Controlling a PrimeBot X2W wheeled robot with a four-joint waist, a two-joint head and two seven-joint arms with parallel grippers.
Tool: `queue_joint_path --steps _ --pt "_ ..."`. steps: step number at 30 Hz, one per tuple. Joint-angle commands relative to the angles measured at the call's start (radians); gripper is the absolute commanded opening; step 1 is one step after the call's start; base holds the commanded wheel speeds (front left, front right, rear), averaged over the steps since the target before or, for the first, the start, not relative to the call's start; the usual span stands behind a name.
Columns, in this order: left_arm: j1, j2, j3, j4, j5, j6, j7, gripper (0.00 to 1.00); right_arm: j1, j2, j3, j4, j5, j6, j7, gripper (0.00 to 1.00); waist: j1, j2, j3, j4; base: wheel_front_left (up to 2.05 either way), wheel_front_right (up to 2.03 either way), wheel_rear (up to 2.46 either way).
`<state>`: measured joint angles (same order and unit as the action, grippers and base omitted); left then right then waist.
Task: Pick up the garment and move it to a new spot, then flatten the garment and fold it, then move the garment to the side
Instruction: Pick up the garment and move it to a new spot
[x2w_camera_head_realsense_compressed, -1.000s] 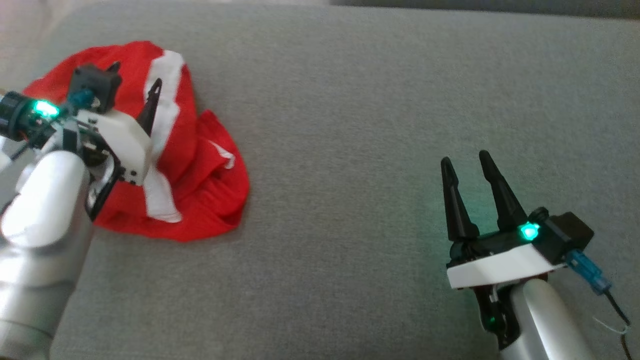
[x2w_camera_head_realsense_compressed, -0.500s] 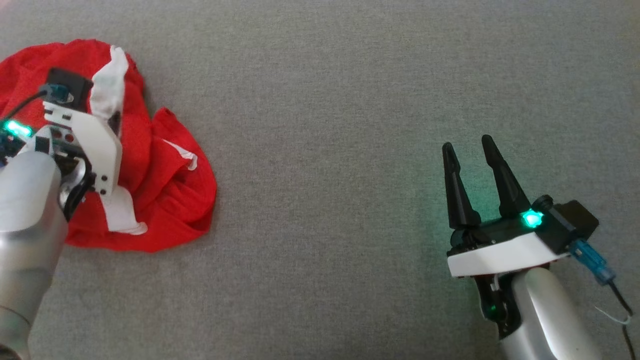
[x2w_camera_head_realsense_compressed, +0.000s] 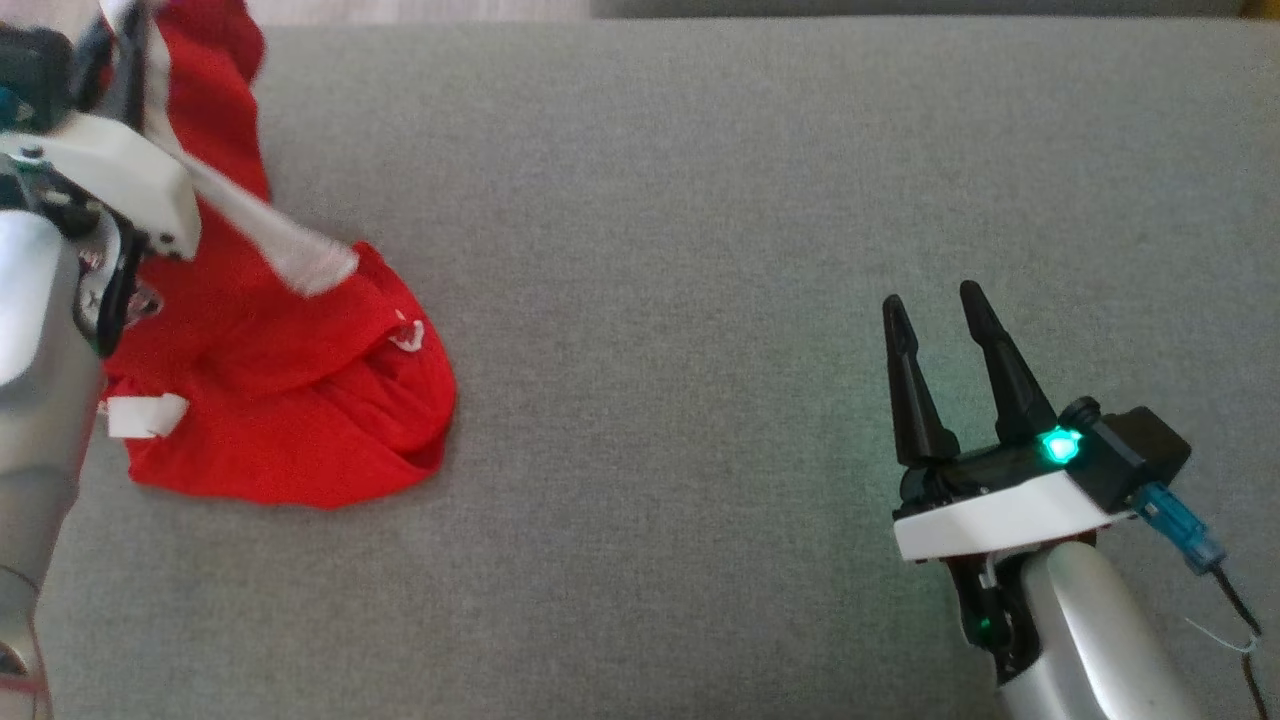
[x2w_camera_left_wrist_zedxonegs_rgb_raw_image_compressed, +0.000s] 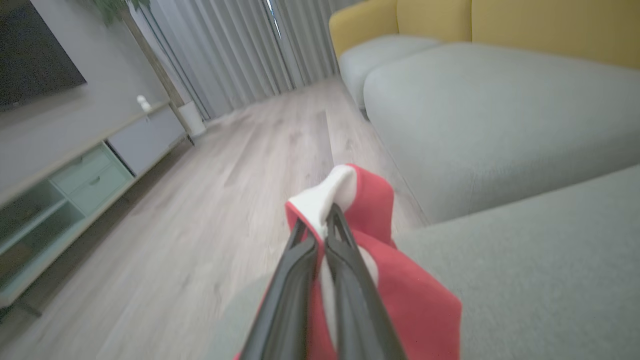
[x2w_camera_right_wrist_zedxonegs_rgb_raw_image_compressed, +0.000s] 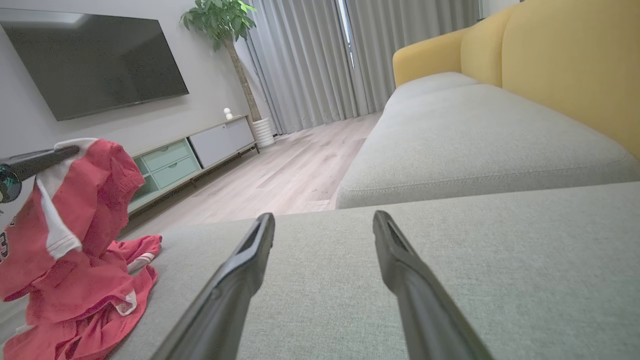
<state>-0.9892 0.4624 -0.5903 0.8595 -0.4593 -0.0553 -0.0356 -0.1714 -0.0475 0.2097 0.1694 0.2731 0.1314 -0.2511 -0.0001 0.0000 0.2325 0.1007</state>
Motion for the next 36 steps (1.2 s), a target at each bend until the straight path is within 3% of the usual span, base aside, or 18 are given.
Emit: queue_joint_path --steps 1,4,8,15,21,29,36 --pt "-0.055 0.052 0.049 -0.033 0.001 0.017 -0.034 0.00 -0.002 -0.003 0.022 -0.027 0.007 -0.001 -0.011 1.00 0.0001 0.0000 -0.025 0.007 0.00 0.00 0.00" --pt "-0.063 0.043 0.074 -0.088 -0.011 0.042 -0.118 0.00 0.015 -0.003 0.019 -0.019 0.013 -0.001 -0.011 1.00 0.0001 0.0000 -0.068 0.018 0.00 0.00 0.00" --pt "-0.054 0.030 0.094 -0.170 -0.034 0.053 -0.152 0.00 0.031 -0.003 0.018 -0.012 0.020 -0.001 -0.011 1.00 0.0001 0.0000 -0.097 0.024 0.00 0.00 0.00" --pt "-0.003 0.019 0.098 -0.341 -0.071 0.068 -0.118 0.00 0.038 -0.003 0.016 -0.018 0.036 -0.001 -0.011 1.00 0.0001 0.0000 -0.108 0.016 0.00 0.00 0.00" --pt "0.059 0.001 0.078 -0.498 -0.097 0.088 -0.059 0.00 0.029 -0.003 0.022 -0.027 0.049 -0.001 -0.011 1.00 0.0001 0.0000 -0.103 -0.032 0.00 0.00 0.00" --pt "0.118 -0.084 0.017 -0.673 -0.120 0.127 0.011 0.00 -0.007 -0.003 0.038 -0.052 0.080 -0.001 -0.011 1.00 0.0001 0.0000 -0.077 -0.185 0.00 0.00 0.00" --pt "0.060 -0.231 -0.003 -0.690 -0.143 0.174 0.008 0.00 -0.056 -0.003 0.077 -0.095 0.135 -0.001 -0.011 1.00 0.0001 0.0000 -0.032 -0.392 0.00 0.00 0.00"
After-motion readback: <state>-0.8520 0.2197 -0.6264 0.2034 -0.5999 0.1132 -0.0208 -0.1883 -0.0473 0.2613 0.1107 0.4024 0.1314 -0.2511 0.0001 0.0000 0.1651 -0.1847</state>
